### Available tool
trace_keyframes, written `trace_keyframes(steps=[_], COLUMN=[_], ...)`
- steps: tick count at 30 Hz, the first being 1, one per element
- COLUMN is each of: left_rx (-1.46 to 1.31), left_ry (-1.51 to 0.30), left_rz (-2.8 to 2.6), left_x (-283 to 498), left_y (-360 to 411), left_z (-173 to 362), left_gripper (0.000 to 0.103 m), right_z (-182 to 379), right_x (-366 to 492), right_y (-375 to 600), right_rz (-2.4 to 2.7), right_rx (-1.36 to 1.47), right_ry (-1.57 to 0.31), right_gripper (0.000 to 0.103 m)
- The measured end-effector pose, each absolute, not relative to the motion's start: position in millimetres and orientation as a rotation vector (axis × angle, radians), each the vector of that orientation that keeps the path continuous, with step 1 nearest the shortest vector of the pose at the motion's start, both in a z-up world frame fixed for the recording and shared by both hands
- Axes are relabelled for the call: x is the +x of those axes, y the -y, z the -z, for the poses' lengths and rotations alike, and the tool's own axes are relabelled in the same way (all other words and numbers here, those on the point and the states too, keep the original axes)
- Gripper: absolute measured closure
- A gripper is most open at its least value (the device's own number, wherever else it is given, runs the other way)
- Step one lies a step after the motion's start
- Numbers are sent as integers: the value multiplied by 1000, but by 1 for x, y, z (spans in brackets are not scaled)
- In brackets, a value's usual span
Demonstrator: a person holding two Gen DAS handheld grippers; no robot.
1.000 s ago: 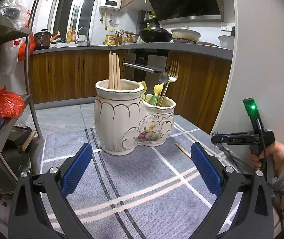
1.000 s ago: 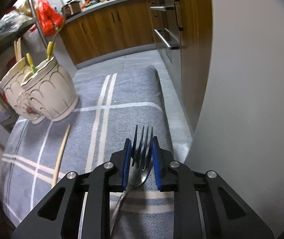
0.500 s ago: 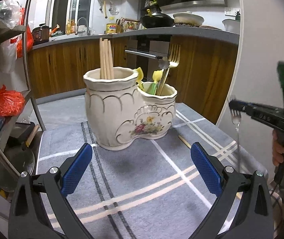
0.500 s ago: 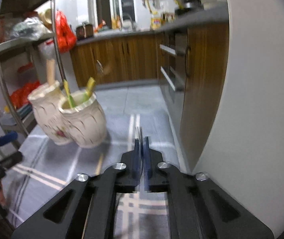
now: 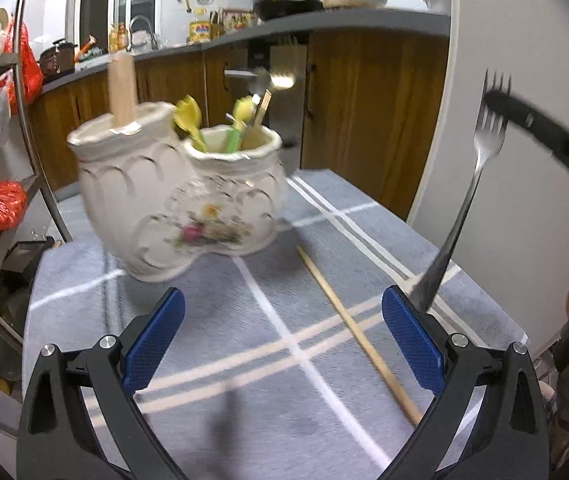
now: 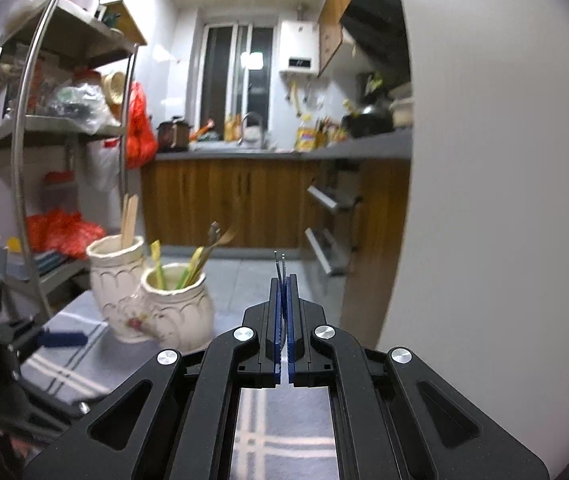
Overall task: Organize utensils
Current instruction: 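Grasp the wooden chopstick with the left tool while the right tool lifts the silver fork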
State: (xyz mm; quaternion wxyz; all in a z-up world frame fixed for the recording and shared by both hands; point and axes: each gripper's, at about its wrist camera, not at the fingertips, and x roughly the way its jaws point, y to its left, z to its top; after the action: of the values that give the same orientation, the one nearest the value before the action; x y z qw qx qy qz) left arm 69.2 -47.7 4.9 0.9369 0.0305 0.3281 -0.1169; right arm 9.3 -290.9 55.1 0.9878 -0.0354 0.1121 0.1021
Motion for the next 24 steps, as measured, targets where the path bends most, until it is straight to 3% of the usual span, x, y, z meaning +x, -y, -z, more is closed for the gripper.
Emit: trace_keyframes(steps=[3, 5, 8, 15, 18, 20, 24], left_rx=[83, 100, 114, 162, 153, 157, 146], left_ry=[-718, -764, -812, -847, -857, -866, -888], left_rz=[233, 231, 231, 242, 254, 261, 289], left_x=[75, 79, 83, 87, 92, 95, 98], left_y=[63, 75, 87, 102, 101, 99, 91], left_z=[6, 15, 25, 34, 33, 33, 31], left_gripper=[10, 23, 32, 45, 61, 86, 94], right_z=[-52, -48, -46, -46, -46, -47, -47], right_x=[14, 16, 16, 14, 12, 11, 8], right_y=[292, 295, 298, 302, 301, 300, 301], right_rz=[-190, -194, -192, -201, -209, -213, -221], right_rx=[-78, -63, -57, -35, -29, -29, -26], right_ry=[-232, -247, -250, -248, -242, -237, -228], right_gripper=[100, 100, 100, 100, 100, 100, 100])
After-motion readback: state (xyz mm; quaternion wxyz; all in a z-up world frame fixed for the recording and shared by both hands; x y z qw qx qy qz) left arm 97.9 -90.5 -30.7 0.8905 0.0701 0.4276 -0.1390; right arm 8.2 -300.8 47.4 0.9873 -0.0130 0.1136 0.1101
